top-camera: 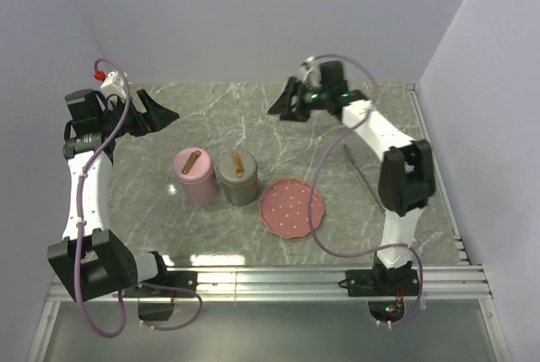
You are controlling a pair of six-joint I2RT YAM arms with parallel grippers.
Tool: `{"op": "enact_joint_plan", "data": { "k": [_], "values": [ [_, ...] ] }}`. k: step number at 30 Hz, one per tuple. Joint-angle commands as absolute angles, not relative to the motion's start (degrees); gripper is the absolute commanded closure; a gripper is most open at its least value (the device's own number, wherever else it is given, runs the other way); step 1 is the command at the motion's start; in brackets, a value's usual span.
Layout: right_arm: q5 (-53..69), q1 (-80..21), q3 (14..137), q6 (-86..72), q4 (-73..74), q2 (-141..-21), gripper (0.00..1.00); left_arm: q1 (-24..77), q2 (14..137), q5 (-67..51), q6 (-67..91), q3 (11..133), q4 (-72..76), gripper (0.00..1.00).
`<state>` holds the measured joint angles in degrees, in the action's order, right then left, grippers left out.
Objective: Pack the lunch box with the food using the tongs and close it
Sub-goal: Move the lunch box
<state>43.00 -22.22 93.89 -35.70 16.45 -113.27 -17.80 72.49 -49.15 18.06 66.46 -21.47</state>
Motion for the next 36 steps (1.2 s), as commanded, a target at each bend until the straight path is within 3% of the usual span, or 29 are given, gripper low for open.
{"op": "enact_joint_plan", "data": {
  "k": [1, 6, 8, 9, 19, 36],
  "values": [
    [40.61, -15.85, 93.35, -29.29, 20.38, -104.16, 0.32, -18.11, 70.92, -45.28, 11.78, 68.91, -24.52, 0.01],
    [38.32, -10.03, 87.37, -20.94, 26.97, -93.8, 0.25, -18.02, 72.51, -37.72, 6.33, 71.98, -27.95, 0.01],
    [37.36, -7.4, 82.74, -19.26, 27.51, -88.28, 0.18, -18.11, 72.86, -32.46, 3.89, 72.85, -27.77, 0.01],
    [37.09, -6.77, 81.05, -17.68, 27.77, -86.5, 0.08, -18.11, 73.12, -32.08, 2.21, 73.3, -29.51, 0.01],
    [24.8, -5.36, 65.32, -4.84, 30.5, -67.87, 0.05, -18.11, 72.08, -33.4, -5.18, 72.69, -34.19, 0.01],
    [17.93, -5.45, 53.61, -3.16, 28.83, -55.99, 0.04, -18.02, 62.14, -36.91, -16.34, 67.15, -40.16, 0.01]
  ]
}}
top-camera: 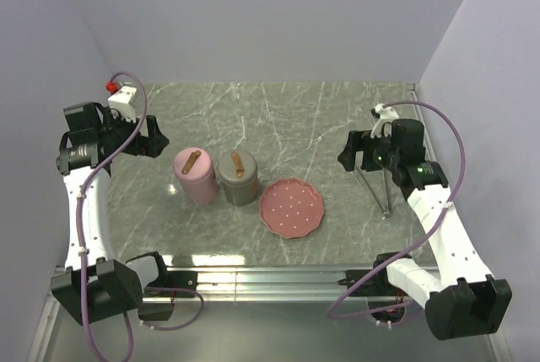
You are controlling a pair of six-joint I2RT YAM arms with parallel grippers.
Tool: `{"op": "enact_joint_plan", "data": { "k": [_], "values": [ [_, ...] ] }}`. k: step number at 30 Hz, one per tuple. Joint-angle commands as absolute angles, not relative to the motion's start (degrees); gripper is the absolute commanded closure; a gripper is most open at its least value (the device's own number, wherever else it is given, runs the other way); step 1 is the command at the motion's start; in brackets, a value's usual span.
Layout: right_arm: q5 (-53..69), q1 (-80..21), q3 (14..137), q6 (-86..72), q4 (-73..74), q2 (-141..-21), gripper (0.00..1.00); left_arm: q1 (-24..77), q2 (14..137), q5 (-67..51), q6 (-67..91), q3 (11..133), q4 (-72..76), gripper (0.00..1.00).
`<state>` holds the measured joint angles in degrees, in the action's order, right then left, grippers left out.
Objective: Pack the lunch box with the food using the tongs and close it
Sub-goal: Move the lunch box
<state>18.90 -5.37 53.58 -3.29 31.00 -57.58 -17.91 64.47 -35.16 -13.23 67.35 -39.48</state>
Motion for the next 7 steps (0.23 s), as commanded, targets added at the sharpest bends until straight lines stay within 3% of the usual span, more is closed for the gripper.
{"op": "enact_joint_plan", "data": {
  "k": [1, 7],
  "values": [
    [17.93, -5.45, 53.61, -3.16, 28.92, -55.81, 0.04, -18.1, 62.05, -37.0, -16.26, 67.15, -40.43, 0.0],
    [17.84, -5.54, 54.23, -3.25, 28.92, -54.41, 0.04, -18.11, 60.65, -37.26, -14.94, 68.2, -40.16, 0.0]
  ]
}}
